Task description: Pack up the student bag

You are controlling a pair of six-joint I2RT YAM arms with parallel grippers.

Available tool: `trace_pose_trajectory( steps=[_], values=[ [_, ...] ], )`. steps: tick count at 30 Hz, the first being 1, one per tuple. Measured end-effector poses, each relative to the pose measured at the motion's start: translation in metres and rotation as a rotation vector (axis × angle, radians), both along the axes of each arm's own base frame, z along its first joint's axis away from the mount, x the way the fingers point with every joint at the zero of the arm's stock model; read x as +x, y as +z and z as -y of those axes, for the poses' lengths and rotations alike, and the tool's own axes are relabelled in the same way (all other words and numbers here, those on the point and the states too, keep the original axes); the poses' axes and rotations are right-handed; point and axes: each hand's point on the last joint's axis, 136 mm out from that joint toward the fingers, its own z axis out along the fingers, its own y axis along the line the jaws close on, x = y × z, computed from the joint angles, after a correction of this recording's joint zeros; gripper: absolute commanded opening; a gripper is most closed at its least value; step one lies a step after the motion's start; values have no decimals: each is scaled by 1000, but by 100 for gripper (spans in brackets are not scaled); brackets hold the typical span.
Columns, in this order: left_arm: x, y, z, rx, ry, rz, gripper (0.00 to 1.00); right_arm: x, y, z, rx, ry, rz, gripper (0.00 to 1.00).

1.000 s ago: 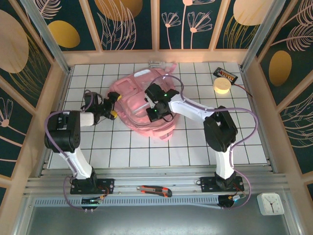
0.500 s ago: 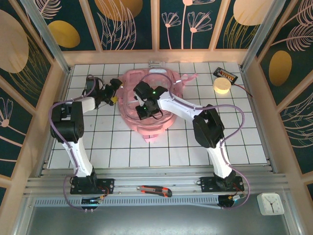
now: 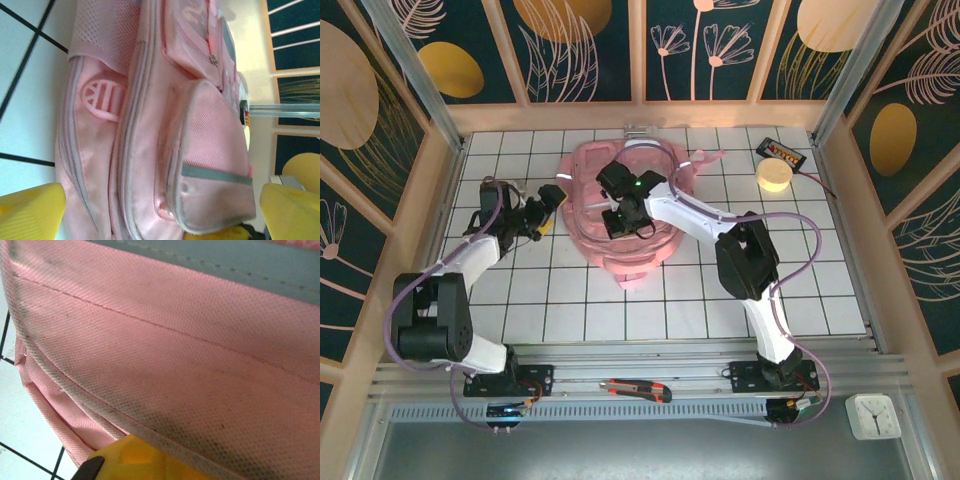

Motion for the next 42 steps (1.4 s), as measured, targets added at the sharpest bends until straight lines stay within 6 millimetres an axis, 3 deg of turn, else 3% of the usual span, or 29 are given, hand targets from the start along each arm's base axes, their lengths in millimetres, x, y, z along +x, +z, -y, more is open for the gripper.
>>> trace_pose_trajectory(
  steps=[11, 17, 20, 27, 37, 42],
  values=[
    [-32, -10, 68, -21, -144, -81, 95, 5, -5, 6, 22, -12, -19, 0],
    [-47, -13, 71, -72, -103, -130, 80, 4, -5, 5, 45, -10, -24, 0],
    [-44, -10, 72, -94, -80, -134, 68, 4, -5, 5, 48, -10, -27, 0],
    [-37, -2, 77, -153, -47, -129, 65, 4, -5, 5, 51, -10, -29, 0],
    [-27, -29, 87, -184, -26, -208, 63, 4, -5, 5, 51, -10, -29, 0],
    [-12, -26, 93, -198, -26, -198, 61, 4, -6, 6, 51, -10, -28, 0]
  ],
)
